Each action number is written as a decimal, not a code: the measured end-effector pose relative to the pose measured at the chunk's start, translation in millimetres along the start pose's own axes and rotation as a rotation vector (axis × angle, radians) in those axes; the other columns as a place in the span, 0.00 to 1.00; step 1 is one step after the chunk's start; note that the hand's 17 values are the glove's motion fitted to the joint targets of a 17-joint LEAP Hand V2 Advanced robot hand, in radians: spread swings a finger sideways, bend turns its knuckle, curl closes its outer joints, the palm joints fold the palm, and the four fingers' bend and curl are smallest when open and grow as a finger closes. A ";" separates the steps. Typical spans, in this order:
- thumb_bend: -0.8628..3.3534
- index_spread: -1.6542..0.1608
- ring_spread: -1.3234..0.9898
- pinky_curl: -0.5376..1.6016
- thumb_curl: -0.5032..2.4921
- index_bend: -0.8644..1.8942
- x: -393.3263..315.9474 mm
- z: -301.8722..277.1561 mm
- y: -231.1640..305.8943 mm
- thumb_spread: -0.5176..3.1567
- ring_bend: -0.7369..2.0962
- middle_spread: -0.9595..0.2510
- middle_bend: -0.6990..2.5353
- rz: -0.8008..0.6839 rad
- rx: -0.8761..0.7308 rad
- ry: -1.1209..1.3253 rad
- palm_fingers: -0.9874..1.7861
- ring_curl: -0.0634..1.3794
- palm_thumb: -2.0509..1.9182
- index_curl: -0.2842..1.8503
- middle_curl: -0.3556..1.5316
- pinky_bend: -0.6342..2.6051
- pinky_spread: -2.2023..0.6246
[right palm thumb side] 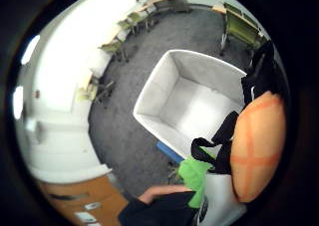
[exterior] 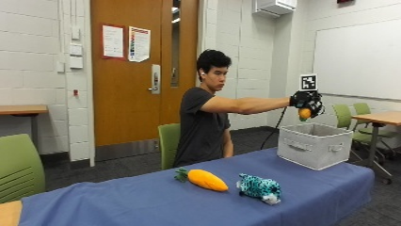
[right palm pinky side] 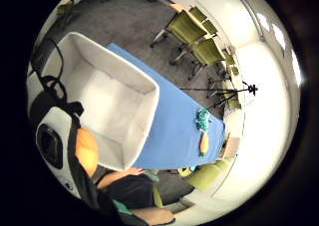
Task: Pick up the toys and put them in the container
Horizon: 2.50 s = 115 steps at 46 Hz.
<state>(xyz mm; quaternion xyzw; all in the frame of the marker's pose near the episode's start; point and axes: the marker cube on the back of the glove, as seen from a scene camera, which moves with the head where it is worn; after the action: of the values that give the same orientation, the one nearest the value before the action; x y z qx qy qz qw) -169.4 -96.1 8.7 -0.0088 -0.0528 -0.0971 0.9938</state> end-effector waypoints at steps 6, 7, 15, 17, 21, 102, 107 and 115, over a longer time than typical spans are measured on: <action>0.23 0.69 0.39 0.42 0.54 0.37 0.3 11.4 5.6 0.35 0.64 0.47 0.47 -0.102 -0.064 0.002 0.75 0.37 0.67 0.82 0.54 0.43 0.61; 0.23 0.69 0.39 0.42 0.54 0.36 1.3 13.2 6.2 0.35 0.64 0.47 0.46 -0.113 -0.073 0.003 0.74 0.37 0.66 0.82 0.54 0.44 0.62; 0.17 0.71 0.43 0.45 0.42 0.27 34.0 18.1 8.7 0.41 0.59 0.60 0.39 -0.162 -0.025 0.148 0.29 0.35 0.49 0.67 0.50 0.49 0.69; 0.17 0.72 0.43 0.44 0.41 0.27 42.7 14.3 11.6 0.41 0.58 0.63 0.38 -0.175 -0.015 0.144 0.29 0.33 0.48 0.63 0.49 0.49 0.70; 0.17 0.73 0.45 0.43 0.37 0.29 53.4 4.7 24.3 0.42 0.58 0.66 0.38 -0.213 -0.012 0.107 0.29 0.30 0.48 0.57 0.48 0.50 0.72; 0.23 0.79 0.41 0.42 0.25 0.27 469.1 205.2 98.3 0.48 0.68 0.58 0.49 0.392 -0.121 -0.022 0.46 0.32 0.58 0.14 0.49 0.52 0.69; 0.25 0.79 0.39 0.44 0.26 0.30 467.0 198.3 99.6 0.50 0.75 0.54 0.53 0.386 -0.108 0.001 0.52 0.37 0.61 0.13 0.52 0.55 0.66; 0.26 0.77 0.40 0.44 0.31 0.39 460.4 185.7 106.8 0.46 0.76 0.50 0.53 0.385 -0.128 0.006 0.63 0.40 0.67 0.15 0.54 0.55 0.63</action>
<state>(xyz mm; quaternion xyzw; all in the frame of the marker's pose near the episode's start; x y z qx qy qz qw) 281.3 -74.6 241.7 -0.0816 -0.0410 0.0917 0.9916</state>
